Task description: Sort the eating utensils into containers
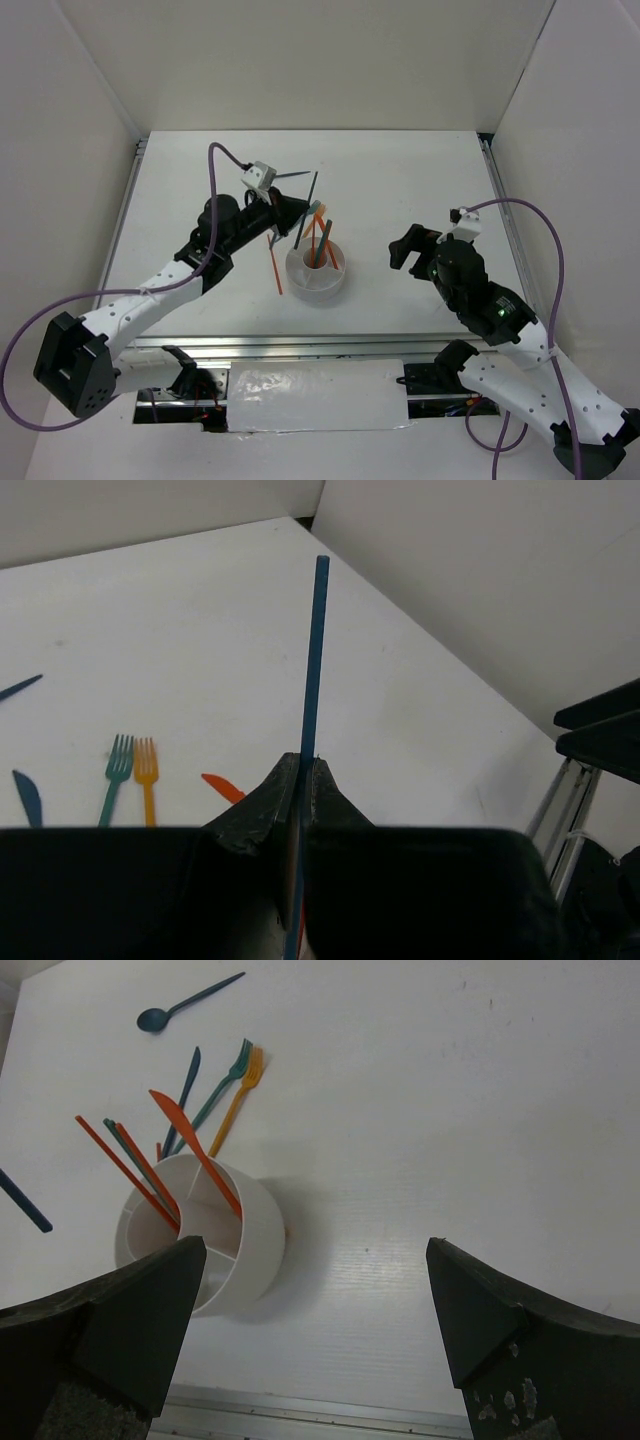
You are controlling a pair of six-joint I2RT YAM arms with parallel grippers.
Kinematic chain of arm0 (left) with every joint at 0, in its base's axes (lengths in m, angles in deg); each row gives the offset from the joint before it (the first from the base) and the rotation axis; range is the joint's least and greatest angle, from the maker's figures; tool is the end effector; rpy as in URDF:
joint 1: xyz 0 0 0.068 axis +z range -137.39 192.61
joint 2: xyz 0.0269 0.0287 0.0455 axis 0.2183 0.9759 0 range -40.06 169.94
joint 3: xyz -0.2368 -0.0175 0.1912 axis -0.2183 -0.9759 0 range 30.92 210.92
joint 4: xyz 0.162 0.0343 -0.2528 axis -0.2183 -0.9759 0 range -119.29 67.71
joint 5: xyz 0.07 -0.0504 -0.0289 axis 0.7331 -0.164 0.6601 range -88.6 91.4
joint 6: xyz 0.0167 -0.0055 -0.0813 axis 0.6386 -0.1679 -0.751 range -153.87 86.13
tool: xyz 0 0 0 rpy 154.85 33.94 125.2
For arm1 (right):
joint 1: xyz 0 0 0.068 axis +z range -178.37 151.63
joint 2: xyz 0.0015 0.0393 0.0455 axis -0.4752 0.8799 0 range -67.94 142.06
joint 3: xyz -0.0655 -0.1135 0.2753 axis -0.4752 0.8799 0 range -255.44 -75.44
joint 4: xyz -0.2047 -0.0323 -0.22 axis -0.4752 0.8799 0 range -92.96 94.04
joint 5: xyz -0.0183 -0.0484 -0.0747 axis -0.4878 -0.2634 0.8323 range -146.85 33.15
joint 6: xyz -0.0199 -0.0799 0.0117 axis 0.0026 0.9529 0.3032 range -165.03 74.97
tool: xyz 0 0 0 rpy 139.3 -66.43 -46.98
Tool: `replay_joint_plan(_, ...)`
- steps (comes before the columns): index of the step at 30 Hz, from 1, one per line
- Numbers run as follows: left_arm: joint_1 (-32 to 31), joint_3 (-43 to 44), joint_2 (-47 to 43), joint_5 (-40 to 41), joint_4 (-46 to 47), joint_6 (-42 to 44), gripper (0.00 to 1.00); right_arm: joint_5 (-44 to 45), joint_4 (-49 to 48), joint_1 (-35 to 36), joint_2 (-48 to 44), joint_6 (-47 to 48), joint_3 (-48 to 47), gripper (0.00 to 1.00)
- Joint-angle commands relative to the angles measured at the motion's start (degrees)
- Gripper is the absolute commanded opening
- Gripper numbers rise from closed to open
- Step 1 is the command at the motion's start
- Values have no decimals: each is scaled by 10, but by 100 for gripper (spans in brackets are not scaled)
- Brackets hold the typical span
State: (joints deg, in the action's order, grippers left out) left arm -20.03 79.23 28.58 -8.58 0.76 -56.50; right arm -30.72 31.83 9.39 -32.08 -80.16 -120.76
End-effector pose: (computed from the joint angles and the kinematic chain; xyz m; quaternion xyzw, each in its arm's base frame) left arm 0.2866 -0.1984 0.3532 0.1227 0.6794 -0.3876 0.6109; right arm 0.1614 0.0846 0.3345 0.1020 0.8256 0.1560 0.5326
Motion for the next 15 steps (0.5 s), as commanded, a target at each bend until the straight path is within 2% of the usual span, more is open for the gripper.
replay_joint_plan(1,-4,-15,1,-53,134,4,0,9,-2,6,3,-6,-16,100)
replay_joint_plan(4,-4,-25,9,-99,175,5,0,11,-2,6,3,-4,-16,100)
replay_joint_plan(6,-4,-55,18,-140,261,0,0,13,-3,6,2,-5,-15,100)
replay_joint_plan(13,-4,-123,92,-166,460,-46,0,12,0,6,1,-6,-13,100)
replay_joint_plan(15,-4,-122,113,-171,472,-47,0,16,2,6,-3,-6,-12,100)
